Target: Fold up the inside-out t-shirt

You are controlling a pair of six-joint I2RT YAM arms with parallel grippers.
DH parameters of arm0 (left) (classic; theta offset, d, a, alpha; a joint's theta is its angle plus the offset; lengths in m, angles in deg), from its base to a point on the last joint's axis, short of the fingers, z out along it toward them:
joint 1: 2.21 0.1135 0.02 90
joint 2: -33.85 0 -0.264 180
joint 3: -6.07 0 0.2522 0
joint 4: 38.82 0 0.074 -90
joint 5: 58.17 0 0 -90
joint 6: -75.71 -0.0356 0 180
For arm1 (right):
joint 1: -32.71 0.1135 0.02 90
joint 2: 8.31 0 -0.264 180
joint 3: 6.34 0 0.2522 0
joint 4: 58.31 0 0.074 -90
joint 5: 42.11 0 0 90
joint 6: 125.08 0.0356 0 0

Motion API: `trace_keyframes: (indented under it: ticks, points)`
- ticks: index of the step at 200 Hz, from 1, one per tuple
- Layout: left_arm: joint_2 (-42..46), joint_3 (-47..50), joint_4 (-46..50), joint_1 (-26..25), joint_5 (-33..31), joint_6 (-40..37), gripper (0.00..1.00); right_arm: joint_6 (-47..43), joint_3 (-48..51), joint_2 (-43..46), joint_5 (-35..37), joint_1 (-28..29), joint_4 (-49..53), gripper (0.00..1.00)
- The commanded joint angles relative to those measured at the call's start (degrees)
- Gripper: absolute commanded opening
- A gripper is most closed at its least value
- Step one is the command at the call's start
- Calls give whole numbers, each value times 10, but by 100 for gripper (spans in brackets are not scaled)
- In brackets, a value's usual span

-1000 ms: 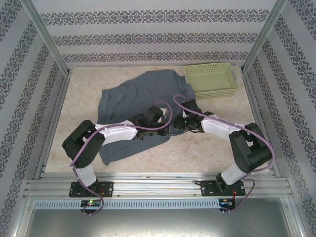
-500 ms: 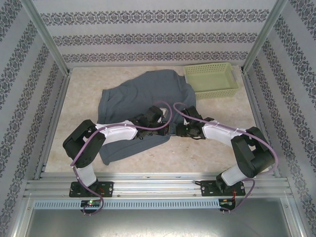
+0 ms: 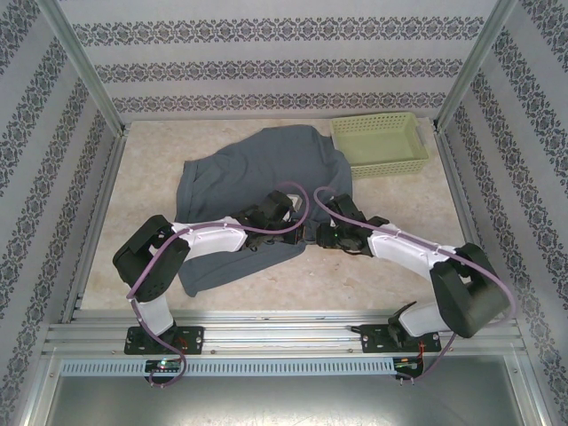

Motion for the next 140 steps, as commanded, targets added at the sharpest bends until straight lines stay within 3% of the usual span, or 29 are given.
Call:
trace_keyframes:
  ticks: [1, 46, 140]
  points:
    - [-4, 9, -21, 7, 2, 12, 0, 62, 16, -5, 3, 0, -9, 27]
    - [1, 11, -18, 7, 3, 10, 0, 120, 27, -30, -13, -9, -50, 26]
    - [6, 14, -20, 7, 6, 12, 0, 130, 24, -70, -25, -18, -95, 31]
